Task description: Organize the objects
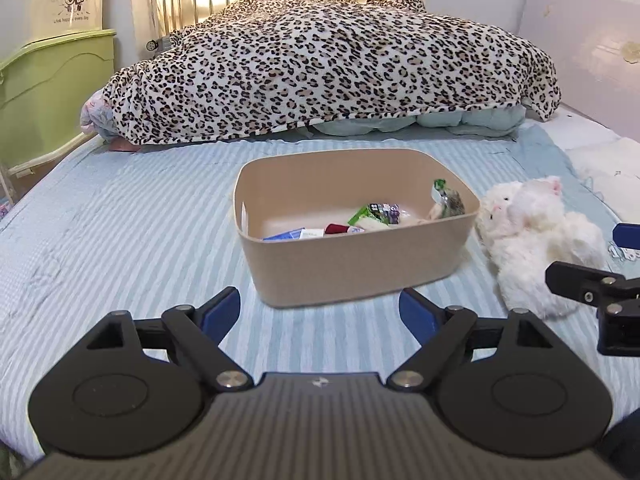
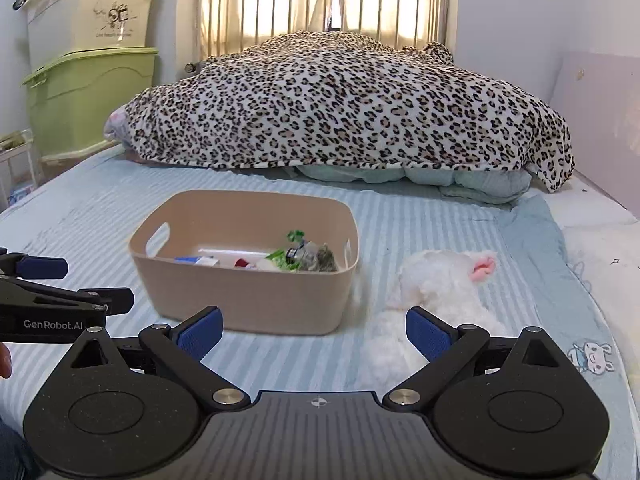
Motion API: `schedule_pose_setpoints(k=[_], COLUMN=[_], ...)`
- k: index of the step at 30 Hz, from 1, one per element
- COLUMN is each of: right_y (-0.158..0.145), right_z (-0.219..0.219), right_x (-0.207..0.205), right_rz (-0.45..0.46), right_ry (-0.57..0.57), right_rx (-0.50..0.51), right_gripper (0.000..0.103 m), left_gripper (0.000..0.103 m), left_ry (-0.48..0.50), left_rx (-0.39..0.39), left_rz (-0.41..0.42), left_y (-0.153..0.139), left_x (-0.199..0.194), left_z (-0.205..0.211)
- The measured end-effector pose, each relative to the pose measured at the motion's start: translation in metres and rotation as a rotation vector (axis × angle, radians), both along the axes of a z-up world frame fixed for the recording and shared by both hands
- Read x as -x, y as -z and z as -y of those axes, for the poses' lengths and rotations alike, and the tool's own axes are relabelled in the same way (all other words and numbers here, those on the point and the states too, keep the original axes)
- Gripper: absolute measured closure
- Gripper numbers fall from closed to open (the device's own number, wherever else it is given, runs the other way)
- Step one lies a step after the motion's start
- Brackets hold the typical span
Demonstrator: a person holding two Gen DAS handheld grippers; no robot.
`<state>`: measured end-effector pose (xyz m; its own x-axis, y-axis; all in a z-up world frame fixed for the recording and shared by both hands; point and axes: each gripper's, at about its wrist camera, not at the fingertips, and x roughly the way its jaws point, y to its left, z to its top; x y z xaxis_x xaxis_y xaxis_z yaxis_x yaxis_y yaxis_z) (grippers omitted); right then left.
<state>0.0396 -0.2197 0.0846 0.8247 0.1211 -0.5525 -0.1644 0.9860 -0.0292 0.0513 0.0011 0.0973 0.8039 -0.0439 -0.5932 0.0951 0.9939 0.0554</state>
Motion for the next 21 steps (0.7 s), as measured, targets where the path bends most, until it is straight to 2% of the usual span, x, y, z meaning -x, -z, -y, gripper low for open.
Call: schedule_pose_setpoints(k=[21], right_y=[0.010], right_z=[-0.017], right_x=[0.090], right_rz=[-0.050], right_ry=[-0.048], right_rx=[-0.002], right_gripper=[0.003], left_gripper=[0.016], left_ry=[-0.023], left_rx=[0.021], left_rz=[0.020], left_y=[0.002], left_x=[0.101], left_z=[-0.014])
